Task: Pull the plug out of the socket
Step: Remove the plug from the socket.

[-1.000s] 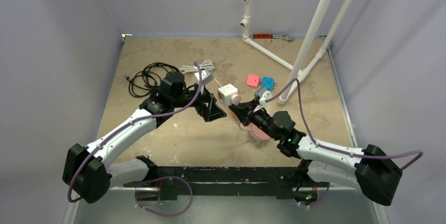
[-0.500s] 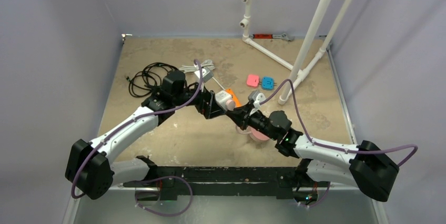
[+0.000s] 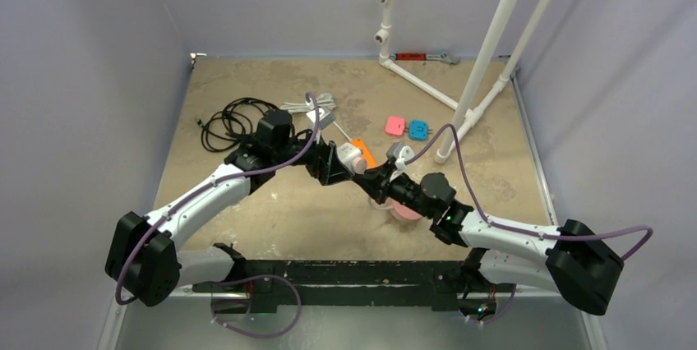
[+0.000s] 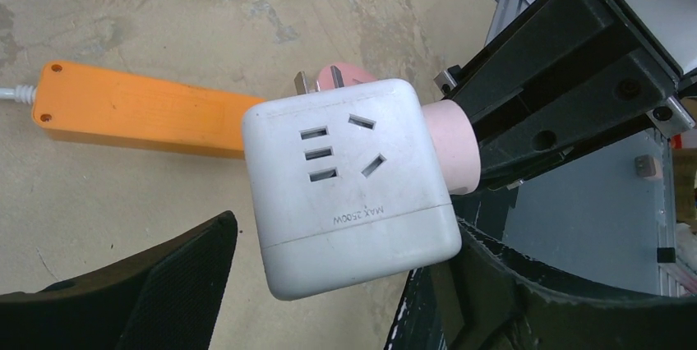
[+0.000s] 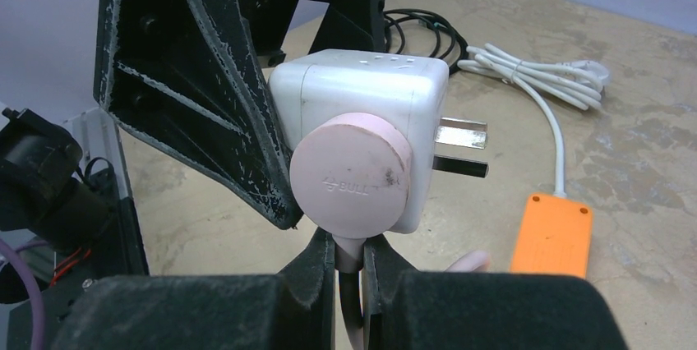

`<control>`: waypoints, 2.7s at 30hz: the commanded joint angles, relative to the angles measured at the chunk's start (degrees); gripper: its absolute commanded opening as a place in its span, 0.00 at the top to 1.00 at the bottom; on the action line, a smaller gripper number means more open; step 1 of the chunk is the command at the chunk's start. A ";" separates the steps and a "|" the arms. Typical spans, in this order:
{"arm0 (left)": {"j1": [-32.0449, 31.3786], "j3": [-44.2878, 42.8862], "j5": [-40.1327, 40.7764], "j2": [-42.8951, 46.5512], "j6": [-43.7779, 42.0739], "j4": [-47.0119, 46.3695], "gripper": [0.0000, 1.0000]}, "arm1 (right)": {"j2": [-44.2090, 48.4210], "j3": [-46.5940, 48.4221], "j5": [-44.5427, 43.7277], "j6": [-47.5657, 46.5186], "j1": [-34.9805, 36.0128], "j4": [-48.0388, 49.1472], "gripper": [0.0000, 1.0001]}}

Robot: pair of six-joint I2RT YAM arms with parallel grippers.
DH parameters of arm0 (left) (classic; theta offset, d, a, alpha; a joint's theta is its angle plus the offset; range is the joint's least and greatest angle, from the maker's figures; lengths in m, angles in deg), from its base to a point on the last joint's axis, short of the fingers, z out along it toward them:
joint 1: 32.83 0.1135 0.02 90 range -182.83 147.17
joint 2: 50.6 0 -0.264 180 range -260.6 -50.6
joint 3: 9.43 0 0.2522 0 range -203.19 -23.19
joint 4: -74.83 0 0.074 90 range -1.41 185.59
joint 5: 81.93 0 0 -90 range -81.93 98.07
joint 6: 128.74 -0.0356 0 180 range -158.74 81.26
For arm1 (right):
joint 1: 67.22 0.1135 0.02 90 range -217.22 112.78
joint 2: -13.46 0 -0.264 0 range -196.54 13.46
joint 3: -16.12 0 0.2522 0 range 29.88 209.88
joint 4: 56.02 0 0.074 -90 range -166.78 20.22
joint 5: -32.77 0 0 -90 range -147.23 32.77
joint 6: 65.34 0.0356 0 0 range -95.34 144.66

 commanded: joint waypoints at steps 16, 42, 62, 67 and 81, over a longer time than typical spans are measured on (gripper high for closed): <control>0.36 -1.00 -3.05 -0.88 -1.36 -1.73 1.00 | -1.60 5.31 -5.56 0.03 -0.03 2.12 1.00; 0.12 -2.14 37.15 2.72 -6.47 10.23 1.00 | 2.89 2.49 -6.15 -0.05 -0.12 4.30 1.00; 0.29 0.78 6.54 6.54 -2.96 -1.87 1.00 | -10.37 8.34 -10.41 1.83 -0.19 -0.61 1.00; 0.36 2.61 -4.96 6.81 2.03 -10.94 1.00 | -14.84 10.09 -14.06 1.91 -0.20 -1.63 1.00; 0.34 -0.30 9.02 5.96 -5.23 0.48 1.00 | -14.78 9.71 -18.96 2.78 -0.12 -1.14 1.00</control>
